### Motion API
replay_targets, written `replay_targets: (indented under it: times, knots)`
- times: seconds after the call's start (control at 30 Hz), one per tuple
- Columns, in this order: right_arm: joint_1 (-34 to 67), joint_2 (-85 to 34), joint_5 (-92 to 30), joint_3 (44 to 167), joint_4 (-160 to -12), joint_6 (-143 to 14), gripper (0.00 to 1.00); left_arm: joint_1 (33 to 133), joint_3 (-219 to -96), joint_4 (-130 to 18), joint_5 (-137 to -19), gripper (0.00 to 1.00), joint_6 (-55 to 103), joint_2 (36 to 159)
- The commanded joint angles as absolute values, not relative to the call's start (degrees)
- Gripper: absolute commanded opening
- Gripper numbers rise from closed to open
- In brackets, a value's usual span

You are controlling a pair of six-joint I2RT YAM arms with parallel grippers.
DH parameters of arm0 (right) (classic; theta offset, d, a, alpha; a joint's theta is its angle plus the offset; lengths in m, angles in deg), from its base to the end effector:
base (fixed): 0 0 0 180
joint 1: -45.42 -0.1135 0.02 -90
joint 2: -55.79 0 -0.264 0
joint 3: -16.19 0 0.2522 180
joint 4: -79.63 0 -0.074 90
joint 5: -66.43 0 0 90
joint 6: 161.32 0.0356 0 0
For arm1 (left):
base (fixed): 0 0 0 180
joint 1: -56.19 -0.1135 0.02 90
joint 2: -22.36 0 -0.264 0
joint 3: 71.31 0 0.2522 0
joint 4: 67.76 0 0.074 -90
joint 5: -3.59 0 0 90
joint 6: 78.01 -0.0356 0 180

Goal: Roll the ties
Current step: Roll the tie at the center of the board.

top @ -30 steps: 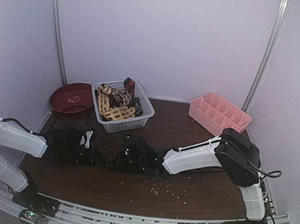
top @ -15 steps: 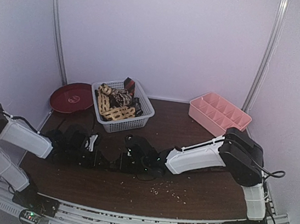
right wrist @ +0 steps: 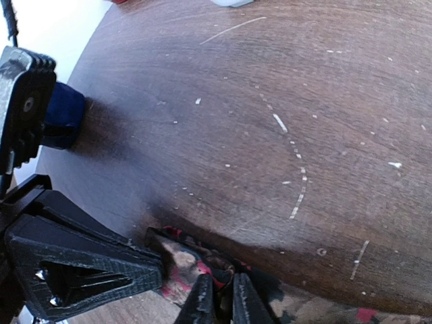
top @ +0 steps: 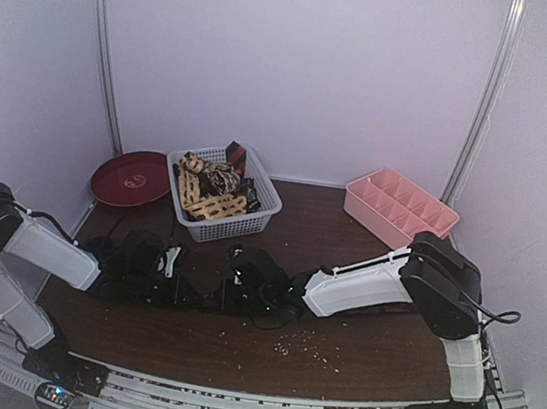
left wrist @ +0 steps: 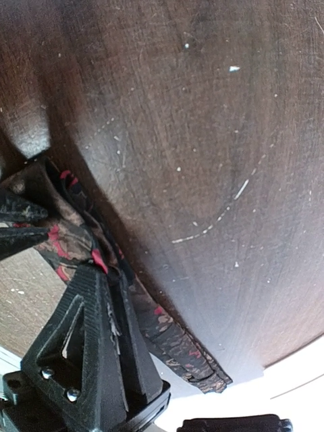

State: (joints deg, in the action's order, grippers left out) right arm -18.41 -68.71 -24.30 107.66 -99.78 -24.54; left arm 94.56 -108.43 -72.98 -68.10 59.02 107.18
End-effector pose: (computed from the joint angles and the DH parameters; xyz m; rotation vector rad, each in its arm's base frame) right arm 0.2079 0.4240 0.1329 -0.3612 2.3546 1.0584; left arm 0.1855 -0.1611 0.1171 -0.0121 2.5409 -1.0569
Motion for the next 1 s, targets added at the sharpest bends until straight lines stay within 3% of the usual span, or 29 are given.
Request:
replay_targets:
  times: [0.0, 0.2, 0.73, 0.97]
  knots:
    - [-17.9, -66.0, -21.0, 107.1, -96.7, -25.7, 0.14, 94.9, -108.7, -74.1, -69.6, 0.06, 59.2, 108.1]
    - [-19.2, -62.8, -18.8, 107.1, -95.0, -26.3, 0.15, 95.2, -108.9, -74.0, -70.2, 0.06, 59.3, 107.9]
    - [-20.0, -71.1, -18.2, 114.6, -87.6, -27.9, 0.05, 95.2, -110.8, -70.5, -71.3, 0.06, 58.6, 106.8]
    - [-20.0, -71.0, -17.6, 112.0, -88.6, -27.9, 0.03, 95.1, -113.7, -58.8, -79.7, 0.07, 59.6, 99.2]
